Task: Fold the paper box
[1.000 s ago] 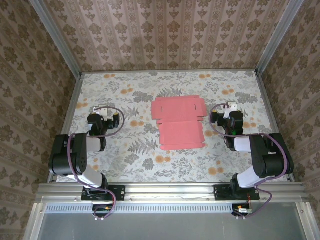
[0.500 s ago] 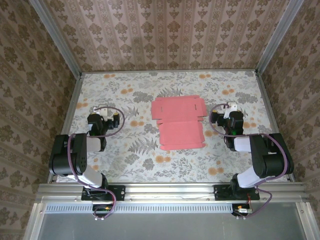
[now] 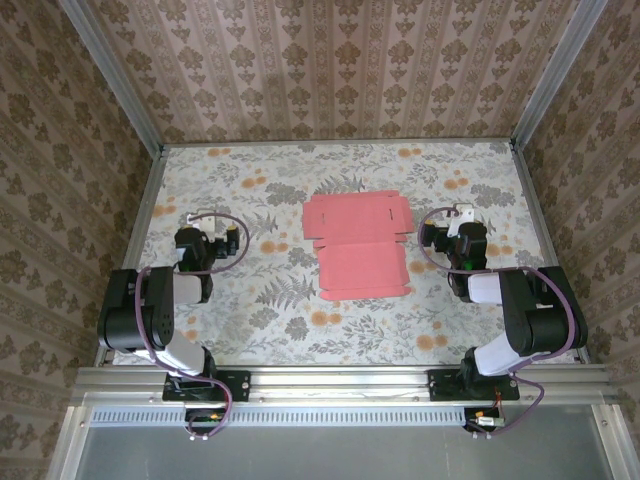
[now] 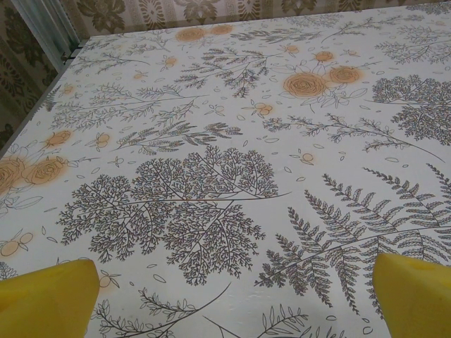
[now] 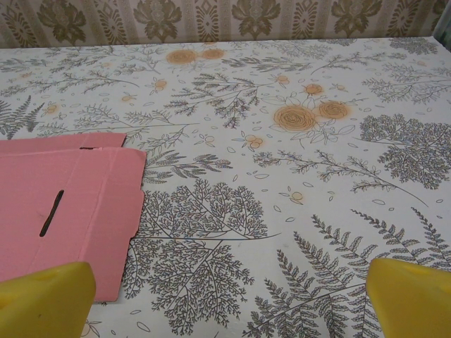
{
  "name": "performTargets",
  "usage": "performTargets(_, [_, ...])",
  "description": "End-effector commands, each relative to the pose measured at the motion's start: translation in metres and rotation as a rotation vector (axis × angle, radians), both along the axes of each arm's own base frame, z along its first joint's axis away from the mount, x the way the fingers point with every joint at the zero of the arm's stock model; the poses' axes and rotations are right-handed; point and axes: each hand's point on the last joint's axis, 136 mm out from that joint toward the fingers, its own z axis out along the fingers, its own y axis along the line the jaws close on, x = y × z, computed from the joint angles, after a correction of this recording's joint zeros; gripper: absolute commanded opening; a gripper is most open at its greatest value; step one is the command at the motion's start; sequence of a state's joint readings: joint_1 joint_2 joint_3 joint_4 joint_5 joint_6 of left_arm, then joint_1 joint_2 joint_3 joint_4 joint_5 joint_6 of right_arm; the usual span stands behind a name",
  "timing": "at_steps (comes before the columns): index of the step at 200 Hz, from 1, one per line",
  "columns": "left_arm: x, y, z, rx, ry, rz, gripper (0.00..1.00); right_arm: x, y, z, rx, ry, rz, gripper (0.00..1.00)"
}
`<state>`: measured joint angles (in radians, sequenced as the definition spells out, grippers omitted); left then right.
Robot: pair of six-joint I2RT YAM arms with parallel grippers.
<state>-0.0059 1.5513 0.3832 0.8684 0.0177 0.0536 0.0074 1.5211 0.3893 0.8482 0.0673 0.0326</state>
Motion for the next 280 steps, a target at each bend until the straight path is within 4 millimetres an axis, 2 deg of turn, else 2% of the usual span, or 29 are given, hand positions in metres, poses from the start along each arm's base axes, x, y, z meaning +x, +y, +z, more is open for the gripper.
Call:
performTargets(1, [0.007,0.001,0.013,0.015,-0.047,0.010,1.00,0.006,0.001,0.005,0.003,-0.013,0.000,1.00])
performTargets(47, [0.003,-0.005,0.015,0.041,-0.072,-0.007,1.00,0.005,0.001,0.011,0.003,-0.005,-0.002,1.00])
performTargets(71, [-0.003,-0.010,0.030,0.087,-0.105,0.006,1.00,0.000,0.000,0.026,-0.004,0.001,-0.020,1.00])
performTargets(74, [-0.004,-0.010,0.032,0.092,-0.104,0.011,1.00,-0.001,0.000,0.023,-0.003,0.023,-0.025,1.00])
performTargets(77, [-0.004,-0.010,0.035,0.098,-0.102,0.014,1.00,-0.002,0.000,0.034,-0.003,0.008,-0.026,1.00])
performTargets(93, [-0.007,-0.013,0.047,0.128,-0.071,0.040,1.00,-0.008,0.004,0.048,0.005,0.043,-0.020,1.00])
performTargets(114, [-0.013,-0.024,0.067,0.119,-0.016,0.057,1.00,-0.021,0.024,0.073,0.029,0.027,0.025,1.00])
performTargets(129, [-0.021,-0.035,0.079,0.046,0.032,0.066,1.00,-0.032,0.033,0.084,0.114,0.061,0.014,1.00])
performTargets(138, [-0.025,-0.046,0.082,-0.015,0.070,0.044,1.00,-0.038,0.038,0.084,0.175,0.096,0.006,1.00])
performTargets(155, [-0.033,-0.065,0.079,-0.094,0.169,0.013,1.00,-0.047,0.047,0.078,0.285,0.142,-0.025,1.00])
performTargets(172, [-0.041,-0.084,0.075,-0.182,0.262,-0.021,1.00,-0.055,0.066,0.069,0.320,0.200,0.020,1.00])
performTargets(200, [-0.052,-0.123,0.069,-0.323,0.348,-0.131,1.00,-0.053,0.089,0.054,0.429,0.309,0.076,1.00])
performTargets(228, [-0.058,-0.151,0.057,-0.419,0.427,-0.174,1.00,-0.052,0.115,0.039,0.476,0.396,0.129,1.00])
performTargets(251, [-0.055,-0.166,0.047,-0.502,0.480,-0.179,1.00,-0.057,0.137,0.019,0.497,0.478,0.149,1.00])
performTargets(280, [-0.048,-0.178,0.040,-0.543,0.527,-0.193,1.00,-0.072,0.167,-0.005,0.499,0.572,0.202,1.00])
